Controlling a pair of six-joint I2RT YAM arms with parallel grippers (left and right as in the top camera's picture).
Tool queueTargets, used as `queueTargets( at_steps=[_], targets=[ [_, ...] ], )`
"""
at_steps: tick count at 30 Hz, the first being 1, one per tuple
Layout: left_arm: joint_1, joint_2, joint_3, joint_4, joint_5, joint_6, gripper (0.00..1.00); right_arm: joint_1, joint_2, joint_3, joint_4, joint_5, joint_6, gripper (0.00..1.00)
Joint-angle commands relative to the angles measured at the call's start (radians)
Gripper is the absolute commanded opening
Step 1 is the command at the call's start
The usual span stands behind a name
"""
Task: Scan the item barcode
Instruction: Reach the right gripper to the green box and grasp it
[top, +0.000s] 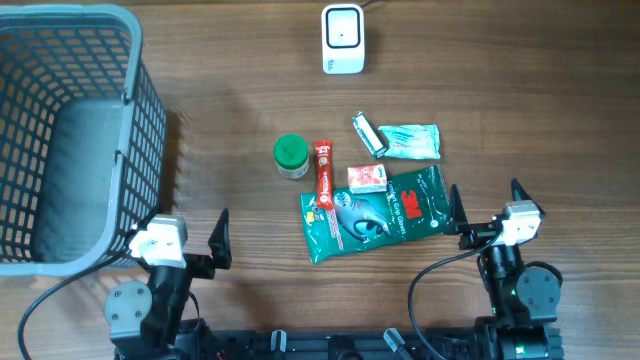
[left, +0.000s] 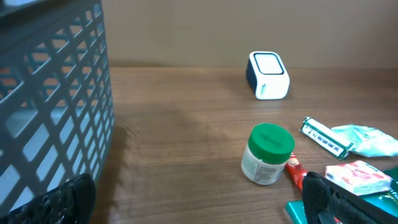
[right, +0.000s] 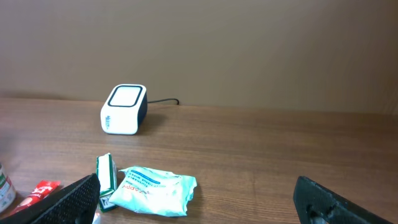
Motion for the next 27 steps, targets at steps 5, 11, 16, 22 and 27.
queueTargets(
  at_steps=[5,11,16,22,27],
  targets=[
    [-0.004,-0.005,-0.006,-0.062,-0.008,-0.009,1.00,0.002,-0.006,-0.001,0.002,-0.012,0.119,1.00],
    [-0.004,-0.005,-0.006,-0.105,-0.008,-0.009,1.00,0.002,-0.005,-0.001,0.002,-0.013,0.179,1.00],
    [-0.004,-0.005,-0.006,-0.298,-0.009,-0.009,1.00,0.002,-0.005,-0.001,0.050,-0.133,0.306,1.00],
    [-0.004,-0.005,-0.006,-0.377,-0.009,-0.009,1.00,0.002,0.008,0.064,0.082,-0.297,0.354,1.00],
    [-0.004,-0.005,-0.006,-0.377,-0.009,-0.009,1.00,0.005,0.301,0.395,-0.142,-0.359,0.356,1.00]
  ],
)
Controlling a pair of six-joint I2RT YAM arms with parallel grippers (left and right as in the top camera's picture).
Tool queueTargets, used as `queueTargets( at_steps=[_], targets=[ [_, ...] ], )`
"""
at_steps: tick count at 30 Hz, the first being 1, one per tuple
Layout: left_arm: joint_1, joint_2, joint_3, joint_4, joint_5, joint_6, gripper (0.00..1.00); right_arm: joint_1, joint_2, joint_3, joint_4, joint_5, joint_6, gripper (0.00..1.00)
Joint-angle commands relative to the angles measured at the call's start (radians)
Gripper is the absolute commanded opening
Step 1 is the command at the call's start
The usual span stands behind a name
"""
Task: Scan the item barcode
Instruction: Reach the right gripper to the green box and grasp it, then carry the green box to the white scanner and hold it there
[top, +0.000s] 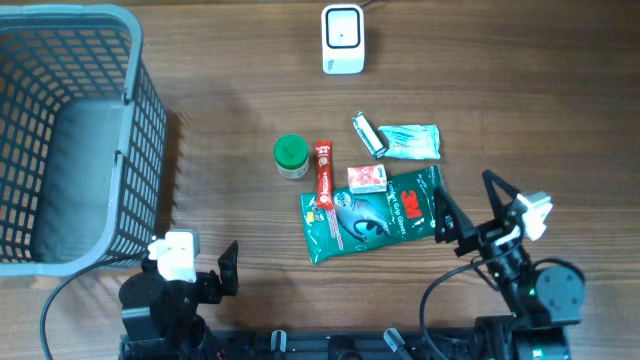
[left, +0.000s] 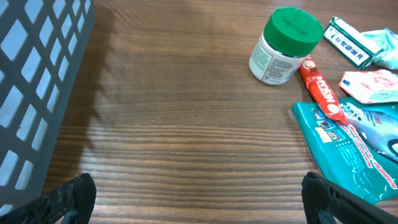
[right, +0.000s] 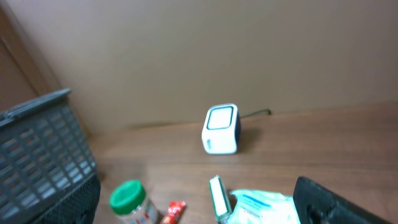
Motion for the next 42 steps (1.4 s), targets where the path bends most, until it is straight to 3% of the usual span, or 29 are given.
queueTargets(
  at_steps=[1,4,8,10,13,21,23,30,32,33,38,42],
  targets=[
    [-0.004,-0.005,-0.005,0.002,0.002,-0.009,1.00,0.005,0.249,0.288,-0.228,-0.061,0.008,0.99],
    [-0.004,-0.005,-0.005,0.002,0.002,-0.009,1.00,0.037,0.597,0.611,-0.508,-0.078,-0.041,1.00],
    [-0.004,-0.005,-0.005,0.002,0.002,-0.009,1.00,0.235,1.130,1.012,-0.797,-0.034,-0.105,1.00],
    [-0.004,-0.005,-0.005,0.002,0.002,-0.009,1.00,0.268,1.287,1.065,-0.785,-0.104,-0.115,1.00],
    [-0.004,-0.005,-0.005,0.002,0.002,-0.009,1.00,0.274,1.507,1.066,-0.624,-0.210,-0.151,1.00],
    [-0.004,-0.005,-0.005,0.002,0.002,-0.009,1.00,0.394,1.689,1.066,-0.425,0.312,-0.260,0.99],
    [-0.004,-0.005,-0.005,0.002,0.002,-0.009,1.00,0.404,1.730,1.066,-0.367,0.413,-0.290,0.91],
    [-0.004,-0.005,-0.005,0.002,0.002,-0.009,1.00,0.401,1.857,1.066,-0.307,0.425,-0.333,0.77],
    [-0.004,-0.005,-0.005,0.002,0.002,-0.009,1.00,0.401,1.878,1.065,-0.309,0.425,-0.329,0.53],
    [-0.004,-0.005,-0.005,0.002,0.002,-0.009,1.00,0.402,1.879,1.065,-0.309,0.425,-0.330,0.48],
    [-0.004,-0.005,-0.005,0.002,0.002,-0.009,1.00,0.402,1.888,1.057,-0.322,0.421,-0.319,0.41],
    [-0.004,-0.005,-0.005,0.002,0.002,-0.009,1.00,0.401,1.886,1.062,-0.368,0.337,-0.216,0.31]
  ],
)
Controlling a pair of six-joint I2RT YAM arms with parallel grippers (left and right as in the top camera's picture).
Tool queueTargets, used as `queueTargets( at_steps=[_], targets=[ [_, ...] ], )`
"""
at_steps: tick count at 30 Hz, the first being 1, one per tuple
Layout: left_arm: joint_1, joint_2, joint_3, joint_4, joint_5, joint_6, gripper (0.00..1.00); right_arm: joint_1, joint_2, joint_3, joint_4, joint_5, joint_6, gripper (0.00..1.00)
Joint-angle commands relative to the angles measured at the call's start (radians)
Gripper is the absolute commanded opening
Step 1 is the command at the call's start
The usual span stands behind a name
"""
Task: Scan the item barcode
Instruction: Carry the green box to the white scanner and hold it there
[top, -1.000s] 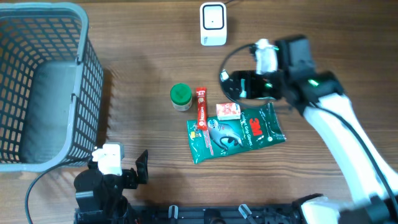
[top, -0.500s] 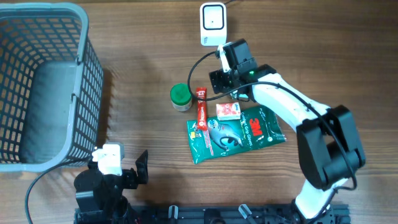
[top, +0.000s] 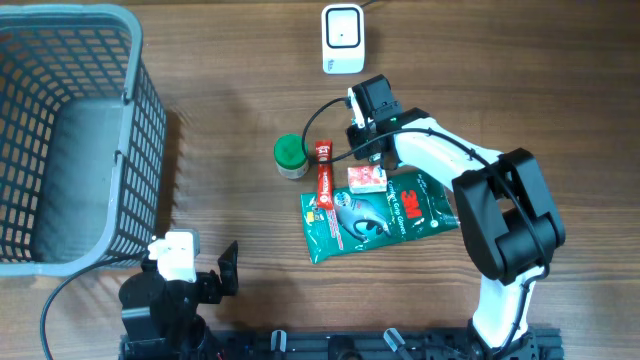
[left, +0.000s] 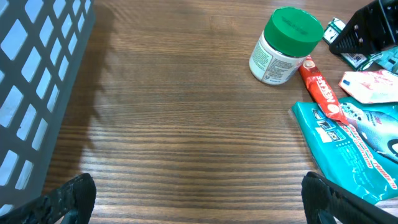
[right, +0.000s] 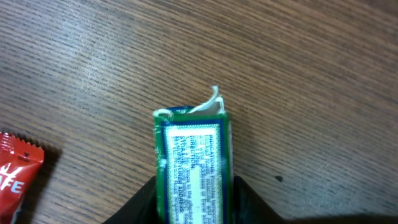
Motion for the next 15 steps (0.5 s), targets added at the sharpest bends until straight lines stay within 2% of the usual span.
queueTargets(
  at_steps=[1,2,4,8,11,15],
  targets=[
    [-0.004,-0.005,-0.005,0.003,0.002,-0.009,1.00,-0.002,0.008,0.022,-0.046,-0.114,0.096,0.26],
    [-0.004,-0.005,-0.005,0.003,0.002,-0.009,1.00,-0.005,-0.008,0.039,-0.084,-0.187,0.111,0.19],
    [-0.004,-0.005,-0.005,0.003,0.002,-0.009,1.00,-0.023,-0.053,0.076,-0.158,-0.327,0.125,0.14],
    [-0.004,-0.005,-0.005,0.003,0.002,-0.009,1.00,-0.117,-0.181,0.090,-0.278,-0.779,0.127,0.17],
    [-0.004,-0.005,-0.005,0.003,0.002,-0.009,1.00,-0.198,-0.201,0.089,-0.324,-1.161,0.126,0.18],
    [-0.004,-0.005,-0.005,0.003,0.002,-0.009,1.00,-0.224,-0.201,0.087,-0.336,-1.472,0.156,0.18]
  ],
)
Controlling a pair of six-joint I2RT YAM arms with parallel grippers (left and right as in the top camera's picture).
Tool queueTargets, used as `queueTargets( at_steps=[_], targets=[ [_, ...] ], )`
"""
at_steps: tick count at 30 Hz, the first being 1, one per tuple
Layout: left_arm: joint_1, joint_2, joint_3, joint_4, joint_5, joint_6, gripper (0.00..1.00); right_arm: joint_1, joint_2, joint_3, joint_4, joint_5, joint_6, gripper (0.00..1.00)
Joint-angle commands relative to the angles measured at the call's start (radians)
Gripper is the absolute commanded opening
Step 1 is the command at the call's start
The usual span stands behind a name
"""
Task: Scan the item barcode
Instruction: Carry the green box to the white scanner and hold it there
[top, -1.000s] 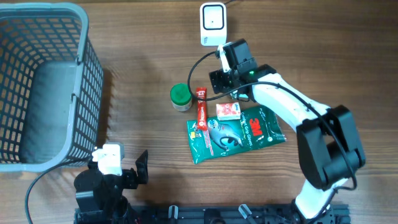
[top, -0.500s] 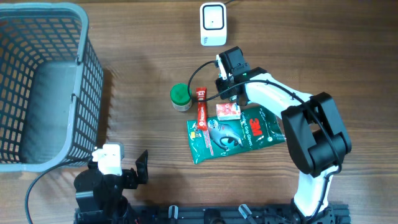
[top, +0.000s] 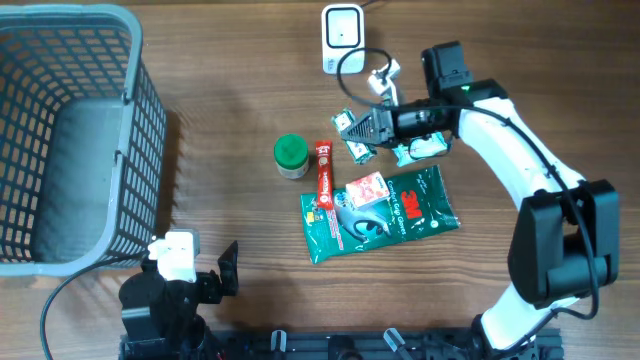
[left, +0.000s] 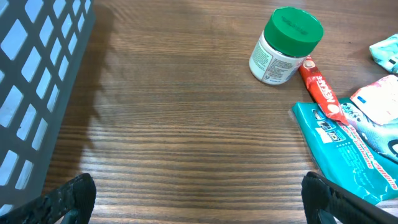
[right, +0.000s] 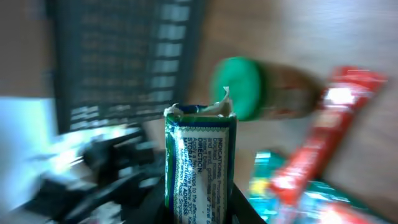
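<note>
My right gripper (top: 362, 127) is shut on a small green-and-white box (top: 350, 128), held up off the table and tilted, a little below the white scanner (top: 342, 38). In the right wrist view the box (right: 200, 163) stands upright between the fingers, printed side showing, with a blurred background. My left gripper (left: 199, 202) is open over bare wood near the table's front left, with nothing between its fingers.
A green-lidded bottle (top: 291, 155), a red stick pack (top: 322, 170), a pink packet (top: 365, 187) and a teal 3M bag (top: 385, 212) lie mid-table. A pale teal packet (top: 425, 148) lies under my right arm. A grey basket (top: 70, 140) fills the left side.
My right gripper was down on the table with its fingers either side of the box. Now it holds the box lifted and turned, and the pink packet lies more tilted. The left arm is unchanged.
Both grippers stood open at the table's front edge. Then the left wrist looked down at the wood and the right arm had risen. Then the right gripper was at the green-and-white box on the table, and now holds it up below the scanner.
</note>
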Motion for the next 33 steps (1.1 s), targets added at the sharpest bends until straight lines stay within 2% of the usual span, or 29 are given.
queueTargets(
  at_steps=[1,4,5,9,16,18,21,25,26,28,29,33],
  targets=[
    [-0.004,-0.005,-0.005,0.003,0.001,-0.009,1.00,0.001,-0.013,0.012,-0.002,-0.301,0.085,0.17],
    [-0.004,-0.005,-0.005,0.003,0.001,-0.009,1.00,0.001,-0.013,0.012,-0.002,-0.301,0.221,0.09],
    [-0.004,-0.005,-0.005,0.003,0.001,-0.009,1.00,0.001,-0.013,0.012,-0.012,-0.302,0.350,0.04],
    [-0.004,-0.005,-0.005,0.003,0.001,-0.009,1.00,0.003,-0.013,0.012,-0.024,-0.302,0.719,0.06],
    [-0.004,-0.005,-0.005,0.003,0.001,-0.009,1.00,0.003,-0.013,0.012,-0.024,-0.347,0.930,0.05],
    [-0.004,-0.005,-0.005,0.003,0.001,-0.009,1.00,0.003,-0.013,0.012,-0.020,-0.341,0.934,0.08],
    [-0.004,-0.005,-0.005,0.003,0.001,-0.009,1.00,0.003,-0.013,0.012,0.013,-0.237,0.797,0.09],
    [-0.004,-0.005,-0.005,0.003,0.001,-0.009,1.00,0.005,-0.013,0.012,0.097,0.198,0.660,0.07],
    [-0.004,-0.005,-0.005,0.003,0.001,-0.009,1.00,0.005,-0.013,0.012,0.096,0.351,0.649,0.04],
    [-0.004,-0.005,-0.005,0.003,0.001,-0.009,1.00,0.004,-0.013,0.012,0.097,0.528,0.649,0.04],
    [-0.004,-0.005,-0.005,0.003,0.001,-0.009,1.00,0.003,-0.013,0.012,0.096,0.618,0.645,0.08],
    [-0.004,-0.005,-0.005,0.003,0.001,-0.009,1.00,0.003,-0.013,0.013,0.172,0.828,0.475,0.08]
  ],
)
